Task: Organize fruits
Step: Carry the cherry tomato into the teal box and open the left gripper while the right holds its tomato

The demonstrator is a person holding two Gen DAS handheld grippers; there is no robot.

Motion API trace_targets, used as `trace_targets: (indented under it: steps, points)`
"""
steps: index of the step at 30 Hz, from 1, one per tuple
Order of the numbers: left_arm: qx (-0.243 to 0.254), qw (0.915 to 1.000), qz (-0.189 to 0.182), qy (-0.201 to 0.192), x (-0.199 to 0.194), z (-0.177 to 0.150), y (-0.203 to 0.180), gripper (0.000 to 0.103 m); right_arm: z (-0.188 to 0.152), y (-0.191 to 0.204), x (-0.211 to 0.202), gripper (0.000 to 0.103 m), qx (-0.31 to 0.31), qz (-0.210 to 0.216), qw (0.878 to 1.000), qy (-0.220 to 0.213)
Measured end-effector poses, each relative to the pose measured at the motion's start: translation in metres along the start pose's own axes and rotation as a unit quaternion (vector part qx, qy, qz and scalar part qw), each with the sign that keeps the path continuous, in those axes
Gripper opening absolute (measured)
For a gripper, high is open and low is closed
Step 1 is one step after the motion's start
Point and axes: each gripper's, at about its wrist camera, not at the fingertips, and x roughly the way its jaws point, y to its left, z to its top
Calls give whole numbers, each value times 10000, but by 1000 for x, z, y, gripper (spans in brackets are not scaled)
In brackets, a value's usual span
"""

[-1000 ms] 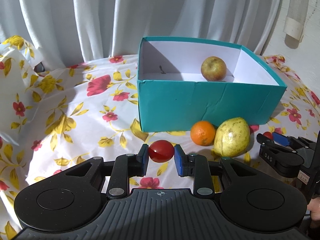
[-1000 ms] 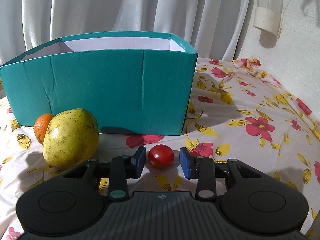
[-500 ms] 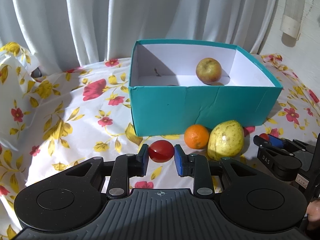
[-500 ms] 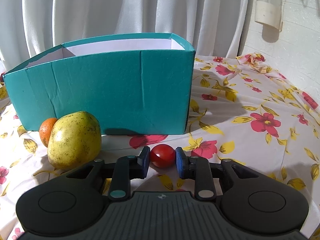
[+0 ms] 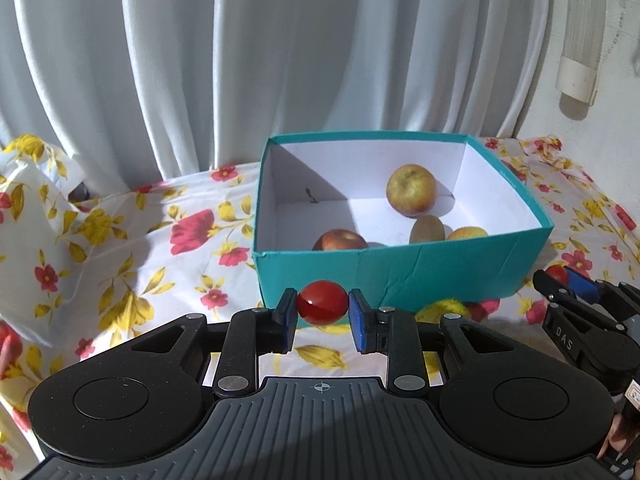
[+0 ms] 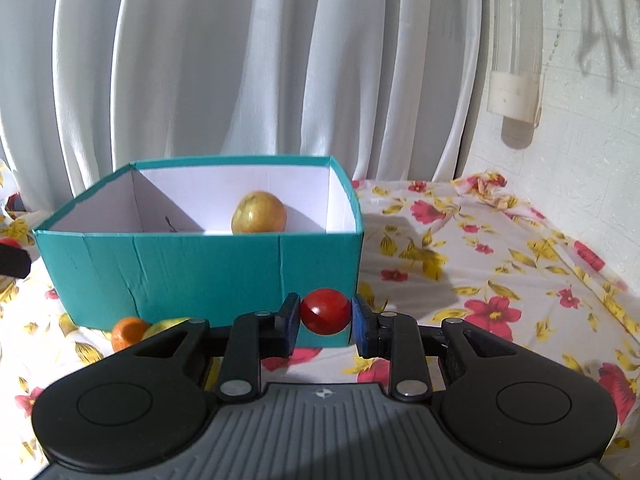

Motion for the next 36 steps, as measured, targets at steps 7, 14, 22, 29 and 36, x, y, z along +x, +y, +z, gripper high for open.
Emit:
trace_targets:
  steps: [7, 14, 22, 29, 36]
  points:
    - [-5, 9995, 81, -297, 1, 35, -9, 31, 15, -2, -17, 27, 30, 13, 9996, -297]
    - [-30, 9993, 92, -374, 19, 56, -20, 31, 23, -3, -37, 27, -19, -2, 9986, -535]
    - [49, 9996, 115, -266, 46, 61, -32, 31, 27, -13, -52, 26, 44, -217, 9973, -695]
    - [151, 9997, 132, -134, 70, 60, -35, 31, 28, -20, -55, 26, 97, -335, 9965, -761]
    - [183, 9997, 129, -3, 88, 59, -35, 31, 33, -20, -54, 26, 121, -328, 9959, -832]
